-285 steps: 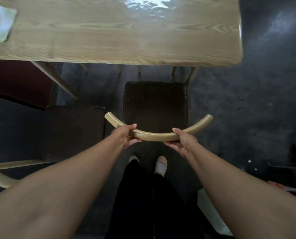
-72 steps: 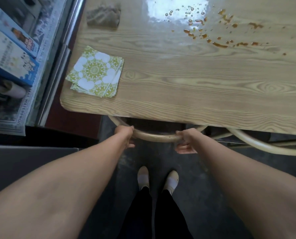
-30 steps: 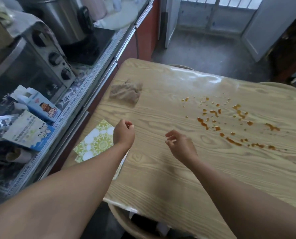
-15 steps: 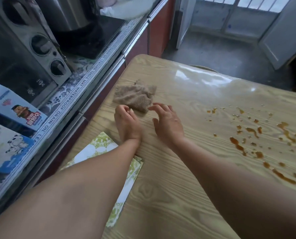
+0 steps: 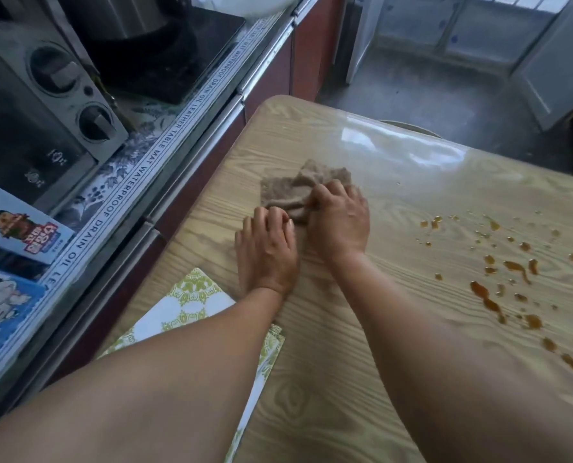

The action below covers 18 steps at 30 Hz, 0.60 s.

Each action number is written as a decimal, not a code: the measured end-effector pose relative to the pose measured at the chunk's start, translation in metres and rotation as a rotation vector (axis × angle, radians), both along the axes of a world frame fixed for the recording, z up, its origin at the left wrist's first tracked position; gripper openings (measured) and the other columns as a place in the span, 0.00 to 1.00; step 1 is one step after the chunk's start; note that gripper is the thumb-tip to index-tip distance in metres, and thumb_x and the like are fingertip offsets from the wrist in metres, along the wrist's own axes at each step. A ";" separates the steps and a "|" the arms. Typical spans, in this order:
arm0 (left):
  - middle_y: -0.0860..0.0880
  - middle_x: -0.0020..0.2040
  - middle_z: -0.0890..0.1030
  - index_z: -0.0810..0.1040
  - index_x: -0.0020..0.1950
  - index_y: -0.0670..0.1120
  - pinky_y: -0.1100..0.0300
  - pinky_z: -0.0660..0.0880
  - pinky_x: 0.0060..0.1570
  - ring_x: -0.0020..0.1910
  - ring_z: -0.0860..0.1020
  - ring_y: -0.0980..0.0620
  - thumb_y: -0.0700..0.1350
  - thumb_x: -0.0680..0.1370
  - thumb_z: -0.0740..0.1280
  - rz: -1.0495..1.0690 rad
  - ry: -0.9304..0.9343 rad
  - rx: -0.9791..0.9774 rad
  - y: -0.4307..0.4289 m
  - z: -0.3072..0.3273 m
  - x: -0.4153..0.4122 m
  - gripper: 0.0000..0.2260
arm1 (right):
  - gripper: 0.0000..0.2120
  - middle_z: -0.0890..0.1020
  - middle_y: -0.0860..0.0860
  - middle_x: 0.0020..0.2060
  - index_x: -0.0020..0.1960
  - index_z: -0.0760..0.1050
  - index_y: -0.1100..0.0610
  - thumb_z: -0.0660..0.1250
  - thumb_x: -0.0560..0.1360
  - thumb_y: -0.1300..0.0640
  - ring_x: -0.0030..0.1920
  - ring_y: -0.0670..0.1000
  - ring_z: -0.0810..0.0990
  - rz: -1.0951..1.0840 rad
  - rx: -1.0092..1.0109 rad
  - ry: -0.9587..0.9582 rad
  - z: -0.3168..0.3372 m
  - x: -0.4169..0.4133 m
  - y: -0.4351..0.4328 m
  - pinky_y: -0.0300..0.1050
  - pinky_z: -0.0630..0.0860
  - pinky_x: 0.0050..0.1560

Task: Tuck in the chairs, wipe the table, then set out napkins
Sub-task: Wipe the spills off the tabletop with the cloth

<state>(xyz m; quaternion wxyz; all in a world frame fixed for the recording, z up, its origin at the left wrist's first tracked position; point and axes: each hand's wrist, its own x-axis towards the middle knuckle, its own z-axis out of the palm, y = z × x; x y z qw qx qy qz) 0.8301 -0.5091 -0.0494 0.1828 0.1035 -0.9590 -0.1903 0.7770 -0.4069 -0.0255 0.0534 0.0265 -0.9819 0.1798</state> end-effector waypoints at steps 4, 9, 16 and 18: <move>0.44 0.49 0.77 0.75 0.50 0.46 0.48 0.70 0.45 0.46 0.75 0.41 0.50 0.78 0.57 -0.030 -0.024 -0.049 0.002 0.000 0.001 0.11 | 0.14 0.78 0.54 0.48 0.46 0.78 0.53 0.61 0.69 0.46 0.53 0.60 0.73 -0.044 0.096 0.031 0.002 0.047 0.014 0.54 0.71 0.57; 0.45 0.49 0.77 0.76 0.52 0.48 0.48 0.71 0.45 0.46 0.75 0.42 0.50 0.78 0.59 -0.134 0.018 -0.134 0.004 -0.004 0.002 0.09 | 0.19 0.65 0.52 0.74 0.69 0.69 0.46 0.56 0.80 0.55 0.75 0.55 0.60 0.213 0.124 -0.033 -0.012 0.005 0.031 0.51 0.52 0.76; 0.51 0.59 0.78 0.78 0.61 0.54 0.51 0.70 0.52 0.55 0.75 0.44 0.55 0.77 0.63 -0.234 0.039 -0.180 0.002 -0.009 0.004 0.15 | 0.25 0.51 0.53 0.79 0.76 0.60 0.46 0.48 0.82 0.63 0.79 0.55 0.47 -0.141 0.176 -0.190 -0.009 -0.024 0.089 0.51 0.42 0.78; 0.51 0.63 0.78 0.77 0.64 0.53 0.51 0.70 0.56 0.60 0.75 0.44 0.54 0.78 0.63 -0.295 -0.003 -0.163 0.005 -0.006 0.006 0.16 | 0.25 0.52 0.55 0.79 0.77 0.59 0.49 0.49 0.81 0.62 0.79 0.56 0.48 -0.159 0.174 -0.171 -0.012 0.016 0.093 0.52 0.43 0.78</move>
